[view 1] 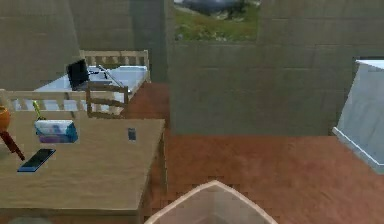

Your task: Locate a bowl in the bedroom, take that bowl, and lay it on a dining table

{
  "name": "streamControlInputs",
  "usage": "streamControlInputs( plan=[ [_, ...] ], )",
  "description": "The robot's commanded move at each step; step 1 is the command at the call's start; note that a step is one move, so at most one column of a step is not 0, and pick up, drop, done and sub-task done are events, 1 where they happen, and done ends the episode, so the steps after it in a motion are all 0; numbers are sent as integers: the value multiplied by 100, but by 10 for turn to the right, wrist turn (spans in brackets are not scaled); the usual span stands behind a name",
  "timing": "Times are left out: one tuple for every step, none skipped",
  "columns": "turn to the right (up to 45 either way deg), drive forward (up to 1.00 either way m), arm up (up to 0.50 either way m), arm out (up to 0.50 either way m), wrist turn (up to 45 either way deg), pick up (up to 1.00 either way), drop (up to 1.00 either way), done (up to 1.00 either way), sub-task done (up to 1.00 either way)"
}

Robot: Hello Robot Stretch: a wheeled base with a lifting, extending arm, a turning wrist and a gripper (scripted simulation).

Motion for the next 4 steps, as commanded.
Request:
streamControlInputs(
  plan=[
    [0, 30, 0, 0, 0, 0, 0, 0, 0],
    [-450, 0, 0, 0, 0, 0, 0, 0, 0],
    [-450, 0, 0, 0, 0, 0, 0, 0, 0],
    [-390, 0, 0, 0, 0, 0, 0, 0, 0]
  ],
)
